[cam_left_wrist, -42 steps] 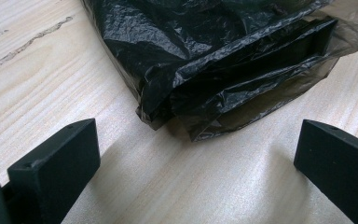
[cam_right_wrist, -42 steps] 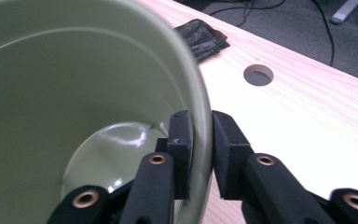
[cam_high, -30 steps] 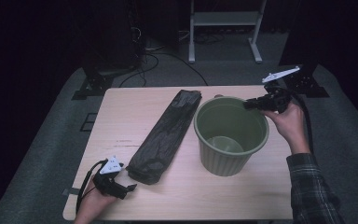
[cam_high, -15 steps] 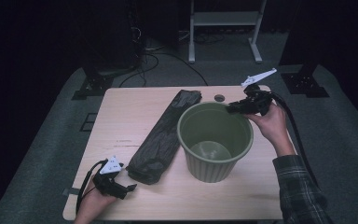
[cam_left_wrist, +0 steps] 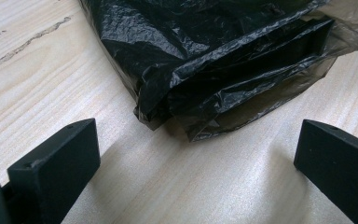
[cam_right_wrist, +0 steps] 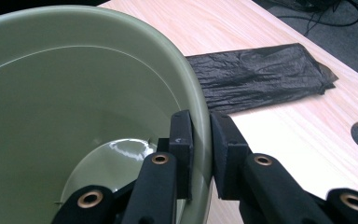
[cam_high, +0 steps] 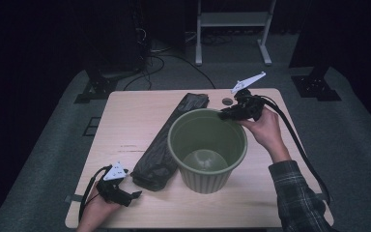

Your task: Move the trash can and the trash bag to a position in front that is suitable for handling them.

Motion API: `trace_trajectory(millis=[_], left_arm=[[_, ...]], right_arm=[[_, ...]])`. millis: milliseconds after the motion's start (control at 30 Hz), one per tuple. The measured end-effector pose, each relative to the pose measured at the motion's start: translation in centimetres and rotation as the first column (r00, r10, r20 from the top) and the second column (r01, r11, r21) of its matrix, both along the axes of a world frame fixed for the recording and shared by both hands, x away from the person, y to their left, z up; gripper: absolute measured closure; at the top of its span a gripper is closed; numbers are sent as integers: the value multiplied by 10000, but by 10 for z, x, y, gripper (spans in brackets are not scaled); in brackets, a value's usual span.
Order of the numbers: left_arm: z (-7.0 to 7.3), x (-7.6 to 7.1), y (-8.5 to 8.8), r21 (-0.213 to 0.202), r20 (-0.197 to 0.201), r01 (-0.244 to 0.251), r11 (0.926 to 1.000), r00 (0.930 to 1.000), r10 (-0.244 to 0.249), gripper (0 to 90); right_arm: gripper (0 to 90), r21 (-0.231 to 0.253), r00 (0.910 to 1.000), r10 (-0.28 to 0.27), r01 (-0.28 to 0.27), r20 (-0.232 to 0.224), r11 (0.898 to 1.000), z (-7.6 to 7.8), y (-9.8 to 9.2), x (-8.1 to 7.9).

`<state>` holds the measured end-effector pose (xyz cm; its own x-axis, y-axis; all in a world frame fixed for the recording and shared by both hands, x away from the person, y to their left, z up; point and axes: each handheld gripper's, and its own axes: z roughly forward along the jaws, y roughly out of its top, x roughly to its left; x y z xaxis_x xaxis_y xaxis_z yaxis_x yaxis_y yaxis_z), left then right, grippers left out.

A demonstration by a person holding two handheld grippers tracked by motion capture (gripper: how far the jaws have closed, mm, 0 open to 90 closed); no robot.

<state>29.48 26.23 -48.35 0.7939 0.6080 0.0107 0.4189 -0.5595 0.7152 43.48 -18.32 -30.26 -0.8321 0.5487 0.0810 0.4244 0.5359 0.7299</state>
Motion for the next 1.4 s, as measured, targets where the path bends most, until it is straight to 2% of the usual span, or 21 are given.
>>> trace_trajectory(millis=[200, 267, 333, 400, 467, 567, 800, 900, 1000, 1200, 1400], left_arm=[[0, 0, 0, -1, 0, 7, 10000, 10000, -7, 0], [0, 0, 0, 0, 0, 10, 10000, 10000, -10, 0], [0, 0, 0, -1, 1, 11, 10000, 10000, -11, 0], [0, 0, 0, 1, 6, 24, 10000, 10000, -24, 0], [0, 0, 0, -6, 6, 27, 10000, 10000, -27, 0], [0, 0, 0, -7, 4, 27, 10000, 10000, -27, 0], [0, 0, 0, 6, -7, 45, 10000, 10000, -45, 0], [0, 0, 0, 8, -5, 47, 10000, 10000, -47, 0], [0, 0, 0, 7, -8, 44, 10000, 10000, -44, 0], [0, 0, 0, 7, -10, 42, 10000, 10000, -42, 0], [0, 0, 0, 14, -10, 45, 10000, 10000, -45, 0]], right_arm=[[793, -26, 9999, 130, -130, 30, 9999, 0, 8, 0], [774, -29, 9998, 134, -133, 163, 9999, -1, 8, -1], [619, 76, 9988, -26, 23, 495, 10000, -1, 8, -3], [544, 209, 9989, -118, 109, 447, 9997, 0, 5, -3], [430, 306, 9970, -315, 294, 705, 9991, 2, 1, -7], [325, 669, 9935, -609, 546, 959, 9963, 9, -9, -14], [146, 1182, 9808, -1322, 1156, 1434, 9862, 21, -38, -35], [107, 1248, 9775, -1490, 1308, 1496, 9835, 21, -48, -43], [16, 1324, 9729, -1735, 1538, 1531, 9792, 19, -59, -53], [0, 1212, 9682, -2025, 1856, 1466, 9751, 9, -80, -67], [0, 1071, 9572, -2440, 2292, 1559, 9675, -11, -101, -86]])
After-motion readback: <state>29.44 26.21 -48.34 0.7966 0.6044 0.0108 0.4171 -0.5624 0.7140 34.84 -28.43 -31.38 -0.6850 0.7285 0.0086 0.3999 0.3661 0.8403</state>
